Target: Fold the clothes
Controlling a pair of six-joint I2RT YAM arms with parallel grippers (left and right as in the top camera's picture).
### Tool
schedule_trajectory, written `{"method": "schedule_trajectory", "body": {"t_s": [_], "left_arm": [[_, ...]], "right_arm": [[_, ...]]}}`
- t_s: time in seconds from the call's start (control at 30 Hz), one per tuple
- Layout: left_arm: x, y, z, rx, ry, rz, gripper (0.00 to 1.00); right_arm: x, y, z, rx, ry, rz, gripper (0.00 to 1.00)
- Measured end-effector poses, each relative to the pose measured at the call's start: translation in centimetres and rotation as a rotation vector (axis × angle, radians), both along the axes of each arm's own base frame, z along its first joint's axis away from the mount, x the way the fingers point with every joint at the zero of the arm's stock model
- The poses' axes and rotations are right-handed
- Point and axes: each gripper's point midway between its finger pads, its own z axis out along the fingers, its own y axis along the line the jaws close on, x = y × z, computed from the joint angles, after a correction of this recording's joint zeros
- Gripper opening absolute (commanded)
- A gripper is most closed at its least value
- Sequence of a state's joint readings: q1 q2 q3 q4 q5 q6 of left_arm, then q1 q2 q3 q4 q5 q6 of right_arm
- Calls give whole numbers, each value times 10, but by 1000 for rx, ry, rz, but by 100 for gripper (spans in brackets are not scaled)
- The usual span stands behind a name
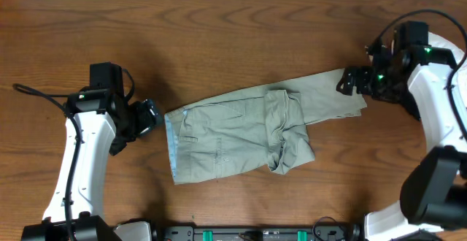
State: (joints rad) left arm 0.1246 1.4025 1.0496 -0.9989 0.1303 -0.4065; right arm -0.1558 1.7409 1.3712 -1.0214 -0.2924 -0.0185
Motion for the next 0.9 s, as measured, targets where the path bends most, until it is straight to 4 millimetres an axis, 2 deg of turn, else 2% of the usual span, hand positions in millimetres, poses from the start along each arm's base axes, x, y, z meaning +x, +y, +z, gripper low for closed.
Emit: {"method": "schedule_trajectory", "body": {"t_s": [0.3, 0.67, 0.9], "left_arm": [[-2, 0, 0, -1, 9, 0, 98], [-3, 0, 0, -1, 11, 0, 98], [-3, 0, 0, -1, 11, 0, 98]], "right_arm": [[14, -2, -57, 51, 62, 42, 98], [21, -23, -70, -71, 60, 28, 99], [15, -26, -102, -76, 140, 31, 99]]}}
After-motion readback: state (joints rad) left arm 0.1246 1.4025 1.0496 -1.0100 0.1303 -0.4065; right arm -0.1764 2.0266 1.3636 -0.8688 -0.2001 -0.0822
